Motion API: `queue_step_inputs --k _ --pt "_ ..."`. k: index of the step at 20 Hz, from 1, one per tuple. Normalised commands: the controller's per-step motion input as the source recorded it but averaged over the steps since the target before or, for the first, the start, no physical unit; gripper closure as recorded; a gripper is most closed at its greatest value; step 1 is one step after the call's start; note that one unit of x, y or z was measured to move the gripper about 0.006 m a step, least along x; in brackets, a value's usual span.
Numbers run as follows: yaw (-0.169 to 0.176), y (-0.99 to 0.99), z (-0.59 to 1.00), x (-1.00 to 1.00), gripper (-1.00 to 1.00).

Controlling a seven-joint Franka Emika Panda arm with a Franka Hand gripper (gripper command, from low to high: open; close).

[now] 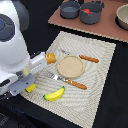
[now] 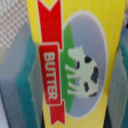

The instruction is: Interact with the objects in diverse but meaningful ways.

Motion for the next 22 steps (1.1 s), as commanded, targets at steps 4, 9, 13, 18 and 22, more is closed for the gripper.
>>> queue_step_inputs --k 4,9,13,18,22 --pt "0.014 0.19 0.31 -0.29 1.00" --pt "0.053 0.10 0.09 -0.40 1.00" --pt "0.049 0.02 -0.29 -0.34 1.00" --pt "0.052 -0.24 -1.00 -0.49 -1.00" --pt "0.054 -0.06 -0.55 -0.25 -1.00"
